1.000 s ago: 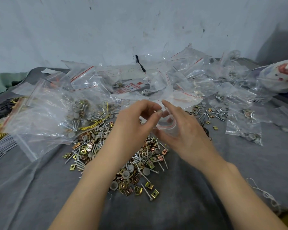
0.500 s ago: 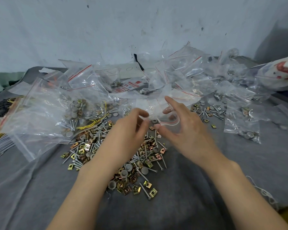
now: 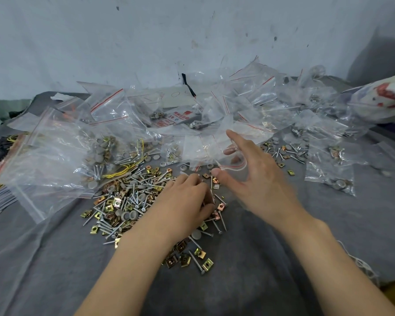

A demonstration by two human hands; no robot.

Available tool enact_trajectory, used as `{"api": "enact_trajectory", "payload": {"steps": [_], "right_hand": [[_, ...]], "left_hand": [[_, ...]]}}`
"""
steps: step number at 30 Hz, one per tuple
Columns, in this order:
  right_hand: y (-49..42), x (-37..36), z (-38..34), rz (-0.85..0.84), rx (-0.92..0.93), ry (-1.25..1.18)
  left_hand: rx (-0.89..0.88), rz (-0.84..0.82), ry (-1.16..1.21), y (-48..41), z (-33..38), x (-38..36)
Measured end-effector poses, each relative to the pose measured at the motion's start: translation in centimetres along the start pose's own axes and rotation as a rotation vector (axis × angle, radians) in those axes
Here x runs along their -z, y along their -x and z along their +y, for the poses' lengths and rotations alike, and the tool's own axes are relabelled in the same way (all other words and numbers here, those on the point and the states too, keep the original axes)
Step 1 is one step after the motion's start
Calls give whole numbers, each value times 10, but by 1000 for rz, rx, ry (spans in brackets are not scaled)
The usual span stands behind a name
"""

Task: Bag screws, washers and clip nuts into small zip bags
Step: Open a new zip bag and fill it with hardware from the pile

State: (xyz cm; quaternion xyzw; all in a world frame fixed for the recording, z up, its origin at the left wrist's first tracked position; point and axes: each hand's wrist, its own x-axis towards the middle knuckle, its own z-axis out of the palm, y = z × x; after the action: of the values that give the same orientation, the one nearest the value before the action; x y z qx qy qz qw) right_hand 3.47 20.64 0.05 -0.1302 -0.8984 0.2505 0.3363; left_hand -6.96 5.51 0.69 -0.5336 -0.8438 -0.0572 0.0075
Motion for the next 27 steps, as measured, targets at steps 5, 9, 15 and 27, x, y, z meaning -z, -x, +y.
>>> {"api": "enact_trajectory", "payload": {"steps": [5,9,15,27], "right_hand": [[1,1,-1,4,1,10],[1,0,-1,18,3,12],[1,-1,0,23,-3,7],[3,-6,-6,-36,45,42]], "left_hand": [[6,-14,-35,-2,2,-2],[8,6,22,-2,3,-3],[117,137,292,0,-4,5],[191,571,881,-4,-9,32]]}}
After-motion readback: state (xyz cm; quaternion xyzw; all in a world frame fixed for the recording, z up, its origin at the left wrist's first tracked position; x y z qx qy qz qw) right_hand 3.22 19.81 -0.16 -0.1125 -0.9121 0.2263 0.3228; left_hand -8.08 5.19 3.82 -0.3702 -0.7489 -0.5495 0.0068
